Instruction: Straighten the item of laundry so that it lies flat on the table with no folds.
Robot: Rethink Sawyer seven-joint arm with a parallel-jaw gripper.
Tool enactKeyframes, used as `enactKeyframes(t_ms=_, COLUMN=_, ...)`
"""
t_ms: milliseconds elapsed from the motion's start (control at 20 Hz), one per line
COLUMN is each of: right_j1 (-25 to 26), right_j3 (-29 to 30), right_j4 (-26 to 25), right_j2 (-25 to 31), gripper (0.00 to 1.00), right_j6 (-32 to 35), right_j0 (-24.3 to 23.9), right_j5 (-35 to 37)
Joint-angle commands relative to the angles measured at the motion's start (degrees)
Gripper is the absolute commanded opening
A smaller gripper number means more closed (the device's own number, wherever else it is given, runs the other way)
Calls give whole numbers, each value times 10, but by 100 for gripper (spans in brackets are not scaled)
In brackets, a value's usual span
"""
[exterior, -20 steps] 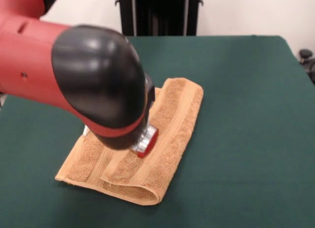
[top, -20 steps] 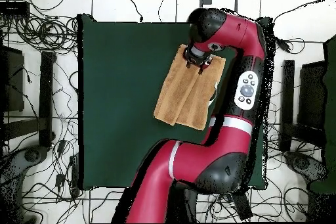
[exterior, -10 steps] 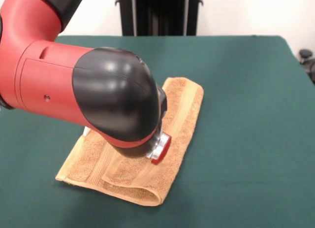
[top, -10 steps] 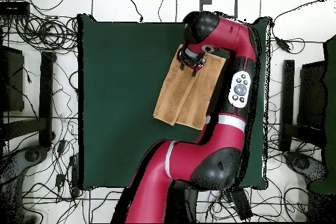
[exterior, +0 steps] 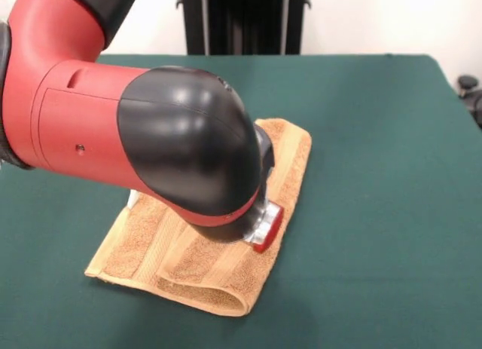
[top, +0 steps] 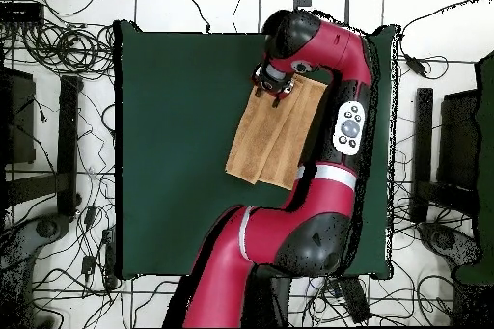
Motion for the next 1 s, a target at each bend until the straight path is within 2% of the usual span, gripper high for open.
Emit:
enactKeyframes(t_ms=50, right_j1=22, right_j3=36, right_j4=93, right_j2=-41, gripper=100, right_j6=-28, right_j0=29, right_j5=42)
enactKeyframes(t_ms=450, right_j1=18, right_j3=55, right_j4=99, right_j2=-27, gripper=100, right_j6=-22, right_j0=39, right_j5=53)
enactKeyframes(t_ms=750, right_j1=20, right_j3=32, right_j4=129, right_j2=-99, gripper=100, right_j6=-52, right_j0=11, right_j5=105)
enactKeyframes(t_ms=1000, right_j1=1, right_j3=21, right_j4=151, right_j2=-148, gripper=100, right_j6=-92, right_j0=-22, right_j5=203)
